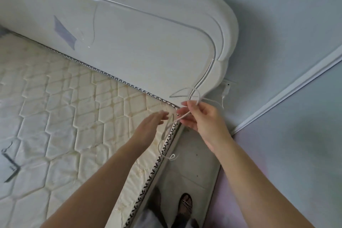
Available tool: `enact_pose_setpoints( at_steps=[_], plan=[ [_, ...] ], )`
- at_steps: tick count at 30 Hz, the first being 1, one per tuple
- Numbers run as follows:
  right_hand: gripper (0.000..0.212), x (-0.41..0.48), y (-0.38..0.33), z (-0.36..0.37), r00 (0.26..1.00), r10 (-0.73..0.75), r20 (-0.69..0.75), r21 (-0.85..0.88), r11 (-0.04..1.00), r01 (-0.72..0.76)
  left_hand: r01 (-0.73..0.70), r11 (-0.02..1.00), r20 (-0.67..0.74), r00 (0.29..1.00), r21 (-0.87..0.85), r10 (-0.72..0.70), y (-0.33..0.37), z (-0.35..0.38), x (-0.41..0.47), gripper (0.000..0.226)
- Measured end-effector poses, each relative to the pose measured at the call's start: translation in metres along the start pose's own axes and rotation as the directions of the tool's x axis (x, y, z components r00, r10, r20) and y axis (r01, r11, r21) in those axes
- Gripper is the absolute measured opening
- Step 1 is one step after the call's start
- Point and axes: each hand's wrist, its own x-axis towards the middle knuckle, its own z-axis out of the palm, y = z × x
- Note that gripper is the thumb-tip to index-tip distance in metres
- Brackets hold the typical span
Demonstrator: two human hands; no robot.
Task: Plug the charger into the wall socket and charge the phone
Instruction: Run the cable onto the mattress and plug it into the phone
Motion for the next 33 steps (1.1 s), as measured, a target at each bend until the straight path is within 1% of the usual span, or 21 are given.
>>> enact_pose_setpoints(
  at_steps=[2, 3, 5, 6, 7, 8, 10, 11, 13, 14, 15, 16, 18, 20, 22, 23, 25, 27, 30, 31, 33],
  plan=[
    [0.020, 0.009, -0.020, 0.010, 1.000, 0.010, 0.004, 0.107, 0.994, -0.010, 0.030, 0.999, 0.064, 0.998, -0.014, -0.029, -0.020, 0.004, -0.013, 0.058],
    [0.020, 0.015, -0.030, 0.016, 1.000, 0.010, -0.010, 0.128, 0.992, -0.009, 0.020, 0.999, 0.082, 0.996, -0.027, -0.017, -0.026, 0.005, -0.017, 0.061],
    [0.020, 0.026, -0.046, 0.026, 0.998, -0.003, -0.066, 0.134, 0.991, 0.012, -0.086, 0.996, 0.074, 0.994, -0.017, 0.087, -0.031, 0.003, -0.021, 0.053],
    [0.020, 0.032, -0.052, 0.030, 0.995, -0.012, -0.099, 0.137, 0.990, 0.025, -0.137, 0.990, 0.033, 0.990, -0.024, 0.137, -0.031, -0.001, -0.020, 0.045],
    [0.019, 0.037, -0.055, 0.033, 0.992, -0.016, -0.125, 0.137, 0.990, 0.033, -0.158, 0.986, -0.034, 0.987, -0.052, 0.157, -0.029, -0.008, -0.019, 0.039],
    [0.017, 0.041, -0.053, 0.035, 0.990, -0.007, -0.138, 0.126, 0.992, 0.024, -0.151, 0.982, -0.109, 0.984, -0.109, 0.139, -0.026, -0.018, -0.016, 0.037],
    [0.020, 0.043, -0.041, 0.040, 0.990, 0.065, -0.123, 0.034, 0.998, -0.062, -0.124, 0.956, -0.218, 0.974, -0.267, 0.065, -0.014, -0.041, -0.008, 0.036],
    [0.027, 0.040, -0.029, 0.046, 0.988, 0.117, -0.103, -0.042, 0.992, -0.122, -0.119, 0.934, -0.239, 0.970, -0.336, 0.038, -0.005, -0.055, -0.005, 0.036],
    [0.040, 0.033, -0.001, 0.064, 0.979, 0.204, -0.024, -0.234, 0.951, -0.204, -0.120, 0.890, -0.209, 0.977, -0.441, 0.028, 0.014, -0.081, 0.002, 0.035],
    [0.043, 0.030, 0.011, 0.076, 0.973, 0.224, 0.045, -0.375, 0.907, -0.192, -0.123, 0.867, -0.178, 0.983, -0.482, 0.041, 0.023, -0.093, 0.004, 0.033],
    [0.043, 0.027, 0.023, 0.091, 0.960, 0.241, 0.139, -0.498, 0.855, -0.143, -0.128, 0.843, -0.148, 0.987, -0.522, 0.058, 0.030, -0.106, 0.006, 0.030],
    [0.040, 0.025, 0.033, 0.106, 0.937, 0.260, 0.236, -0.563, 0.822, -0.086, -0.132, 0.813, -0.122, 0.990, -0.567, 0.076, 0.036, -0.119, 0.007, 0.027],
    [0.026, 0.023, 0.045, 0.140, 0.889, 0.281, 0.361, -0.566, 0.824, -0.030, -0.144, 0.755, -0.095, 0.990, -0.639, 0.108, 0.041, -0.146, 0.007, 0.026],
    [0.018, 0.026, 0.052, 0.169, 0.893, 0.227, 0.389, -0.576, 0.816, 0.044, -0.153, 0.729, -0.099, 0.988, -0.667, 0.118, 0.040, -0.175, 0.007, 0.025],
    [0.015, 0.035, 0.055, 0.192, 0.924, 0.162, 0.348, -0.595, 0.799, 0.084, -0.141, 0.739, -0.108, 0.990, -0.659, 0.092, 0.033, -0.203, 0.009, 0.024],
    [0.015, 0.041, 0.055, 0.202, 0.938, 0.147, 0.314, -0.569, 0.820, 0.062, -0.123, 0.770, -0.115, 0.991, -0.626, 0.065, 0.026, -0.216, 0.011, 0.024],
    [0.012, 0.057, 0.056, 0.220, 0.960, 0.132, 0.249, -0.447, 0.895, -0.007, -0.064, 0.855, -0.125, 0.992, -0.515, -0.001, 0.002, -0.238, 0.013, 0.025],
    [0.010, 0.074, 0.058, 0.238, 0.977, 0.114, 0.180, -0.342, 0.938, -0.046, 0.004, 0.909, -0.112, 0.992, -0.417, -0.056, -0.030, -0.250, 0.012, 0.031],
    [0.007, 0.096, 0.070, 0.265, 0.986, 0.142, 0.090, -0.247, 0.962, -0.116, 0.053, 0.935, -0.113, 0.989, -0.350, -0.099, -0.077, -0.253, 0.007, 0.038],
    [0.006, 0.103, 0.076, 0.274, 0.984, 0.161, 0.077, -0.240, 0.961, -0.139, 0.049, 0.940, -0.130, 0.987, -0.338, -0.098, -0.090, -0.253, 0.007, 0.038],
    [0.007, 0.115, 0.090, 0.291, 0.974, 0.208, 0.085, -0.243, 0.953, -0.182, 0.022, 0.958, -0.192, 0.978, -0.284, -0.080, -0.114, -0.256, 0.008, 0.030]
  ],
)
